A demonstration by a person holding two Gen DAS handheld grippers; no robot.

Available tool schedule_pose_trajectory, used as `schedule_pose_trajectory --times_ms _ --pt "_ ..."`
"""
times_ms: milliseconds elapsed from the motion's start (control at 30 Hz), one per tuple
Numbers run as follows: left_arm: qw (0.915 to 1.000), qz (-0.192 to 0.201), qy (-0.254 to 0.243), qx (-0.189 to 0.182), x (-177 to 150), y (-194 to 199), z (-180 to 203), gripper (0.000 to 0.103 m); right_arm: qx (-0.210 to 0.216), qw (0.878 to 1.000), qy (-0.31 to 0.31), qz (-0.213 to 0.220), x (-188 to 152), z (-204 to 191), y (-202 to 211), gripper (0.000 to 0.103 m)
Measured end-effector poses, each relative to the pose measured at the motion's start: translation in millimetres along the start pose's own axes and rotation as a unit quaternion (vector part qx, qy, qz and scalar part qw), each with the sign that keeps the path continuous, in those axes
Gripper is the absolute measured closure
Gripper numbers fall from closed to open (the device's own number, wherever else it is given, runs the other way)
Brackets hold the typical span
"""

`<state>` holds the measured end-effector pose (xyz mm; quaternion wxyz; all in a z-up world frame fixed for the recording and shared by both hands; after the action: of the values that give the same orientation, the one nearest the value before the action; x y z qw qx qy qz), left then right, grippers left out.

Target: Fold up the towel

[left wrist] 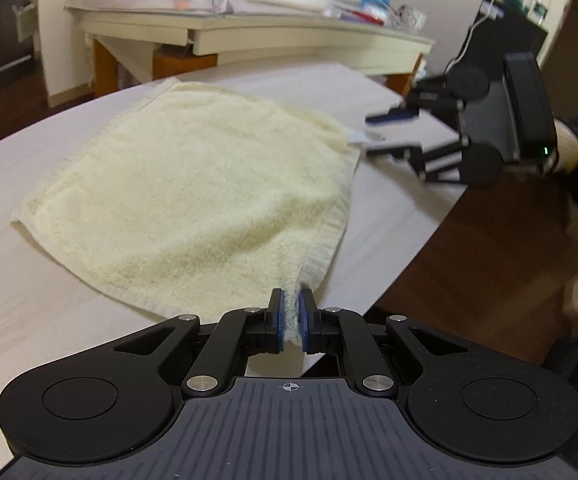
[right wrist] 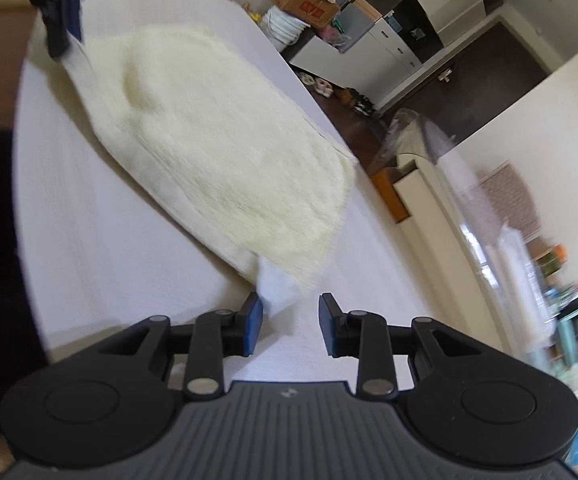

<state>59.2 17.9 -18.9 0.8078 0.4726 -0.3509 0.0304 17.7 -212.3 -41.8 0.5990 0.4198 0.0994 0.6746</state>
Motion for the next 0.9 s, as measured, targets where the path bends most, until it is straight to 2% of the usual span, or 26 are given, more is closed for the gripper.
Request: schedule_pose_trajectory --times_ms 200,367,433,500,667,800,900 --pt "0.9989 0.022 0.033 -0.025 8 11 -10 0.095 0.002 1.0 -0.011 0.016 10 -4 -4 0.065" --pt "0.9964 0.041 0.06 -0.042 13 22 -19 0.095 -0.02 0.999 0.04 0.002 13 2 -15 0.06" --pt "0.9951 0.048 0.071 -0.049 15 26 -22 0.095 -0.038 0.996 0.074 -0.013 12 4 -21 0.06" --pt "0.9935 0.055 0.082 -0.056 17 30 -26 0.095 -0.043 0.995 0.082 -0.018 11 6 -25 0.06" --pt "0.9906 0.066 0.098 -0.069 21 32 -29 0.095 0.0 0.999 0.043 -0.001 17 8 -19 0.059" --pt "0.9886 0.077 0.1 -0.083 28 37 -30 0.095 0.029 0.999 0.012 0.025 31 -3 -11 0.052" --pt "0.9865 0.085 0.105 -0.092 33 42 -32 0.095 0.019 0.999 0.01 0.031 40 -8 -15 0.051"
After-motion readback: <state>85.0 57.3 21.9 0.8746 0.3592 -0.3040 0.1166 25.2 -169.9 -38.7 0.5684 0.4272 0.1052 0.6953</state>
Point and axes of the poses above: each gripper's, at about its wrist camera, not at the fingertips, and y roughly against the way its jaws point, z to its right, x to its top, the point moved 3 cm from there along -y, roughly the way its jaws point, and after that the axes turned 7 degrees about y, right-handed, at the moved point
